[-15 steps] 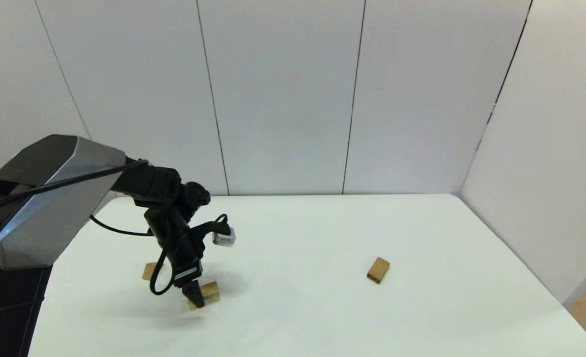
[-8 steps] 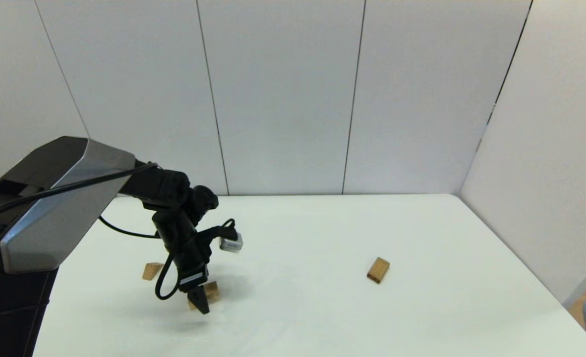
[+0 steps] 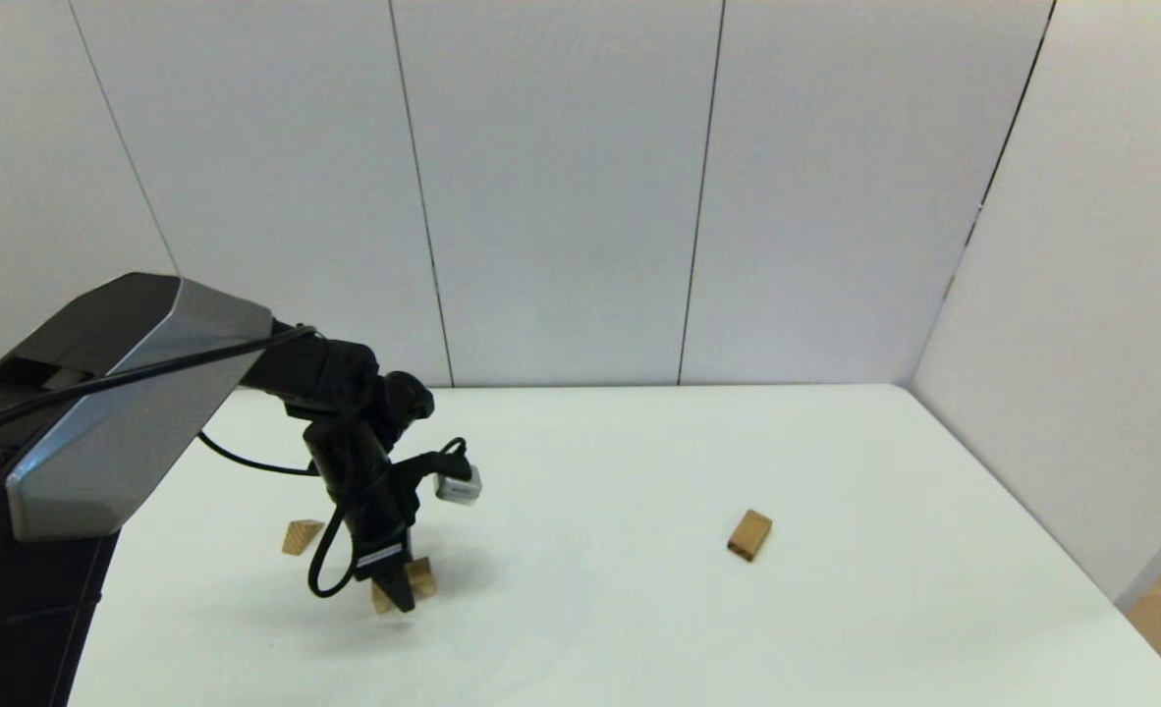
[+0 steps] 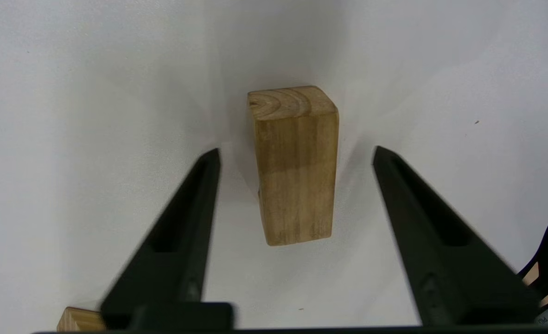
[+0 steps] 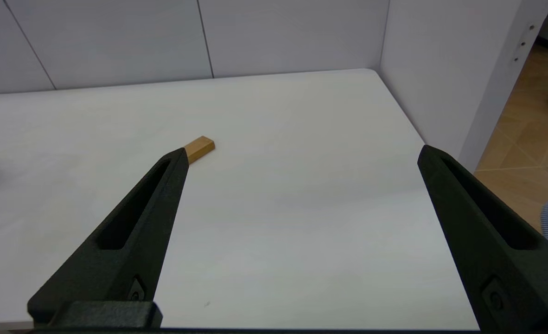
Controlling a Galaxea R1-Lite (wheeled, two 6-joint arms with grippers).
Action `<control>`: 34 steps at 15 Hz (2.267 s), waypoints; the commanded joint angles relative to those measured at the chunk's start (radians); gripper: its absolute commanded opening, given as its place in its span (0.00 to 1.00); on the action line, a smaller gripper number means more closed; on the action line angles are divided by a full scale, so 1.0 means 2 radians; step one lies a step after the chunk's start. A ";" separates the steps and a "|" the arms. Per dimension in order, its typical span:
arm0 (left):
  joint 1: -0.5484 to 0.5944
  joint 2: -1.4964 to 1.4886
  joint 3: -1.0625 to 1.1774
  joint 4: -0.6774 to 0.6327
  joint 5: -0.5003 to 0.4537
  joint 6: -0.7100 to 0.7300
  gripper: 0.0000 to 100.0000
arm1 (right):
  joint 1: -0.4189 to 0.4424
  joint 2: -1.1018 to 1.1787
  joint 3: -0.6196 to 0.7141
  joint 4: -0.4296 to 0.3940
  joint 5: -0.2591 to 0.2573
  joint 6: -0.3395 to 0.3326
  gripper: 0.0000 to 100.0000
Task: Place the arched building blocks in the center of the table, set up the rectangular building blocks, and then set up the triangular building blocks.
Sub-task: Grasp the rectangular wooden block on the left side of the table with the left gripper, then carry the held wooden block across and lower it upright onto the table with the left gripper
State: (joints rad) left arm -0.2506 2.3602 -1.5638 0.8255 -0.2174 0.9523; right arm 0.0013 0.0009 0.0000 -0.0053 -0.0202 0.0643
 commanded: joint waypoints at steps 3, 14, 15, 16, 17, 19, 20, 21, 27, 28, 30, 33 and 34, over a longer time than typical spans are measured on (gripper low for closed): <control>0.000 0.001 0.000 0.005 -0.001 0.002 0.00 | 0.000 0.000 0.000 0.000 0.000 0.000 1.00; -0.023 -0.004 -0.085 0.002 0.003 0.003 0.00 | 0.000 0.000 0.000 0.000 0.000 0.000 1.00; -0.032 0.001 -0.102 0.003 0.008 0.005 0.00 | 0.000 0.000 0.000 0.000 0.000 0.000 1.00; -0.043 0.006 -0.119 0.003 0.014 0.005 0.00 | 0.000 0.000 0.000 0.000 0.000 0.000 1.00; -0.053 0.011 -0.134 0.004 0.014 0.005 0.00 | 0.000 0.000 0.000 0.000 0.000 0.000 1.00; -0.075 0.021 -0.162 0.006 0.011 0.005 0.00 | 0.000 0.000 0.000 0.000 0.000 0.000 1.00; -0.086 0.026 -0.175 0.008 0.011 0.006 0.00 | 0.000 0.000 0.000 0.000 0.000 0.000 1.00; -0.098 0.033 -0.188 0.014 0.011 0.007 0.00 | 0.000 0.000 0.000 0.000 0.000 0.000 1.00; -0.147 0.042 -0.202 0.045 0.009 0.015 0.00 | 0.000 0.000 0.000 0.000 0.000 0.000 1.00; -0.152 0.046 -0.202 0.045 0.009 0.016 0.00 | 0.000 0.000 0.000 0.000 0.000 0.000 1.00; -0.164 0.050 -0.203 0.045 0.008 0.015 0.00 | 0.000 0.000 0.000 0.000 0.000 0.000 1.00; -0.178 0.060 -0.203 0.044 -0.002 0.014 0.00 | 0.000 0.000 0.000 0.000 0.000 0.000 1.00; -0.183 0.063 -0.204 0.042 -0.002 0.013 0.00 | 0.000 0.000 0.000 0.000 0.000 0.000 1.00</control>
State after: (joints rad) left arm -0.6051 2.4728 -1.9700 0.9072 -0.2191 0.9736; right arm 0.0013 0.0009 0.0000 -0.0053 -0.0200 0.0638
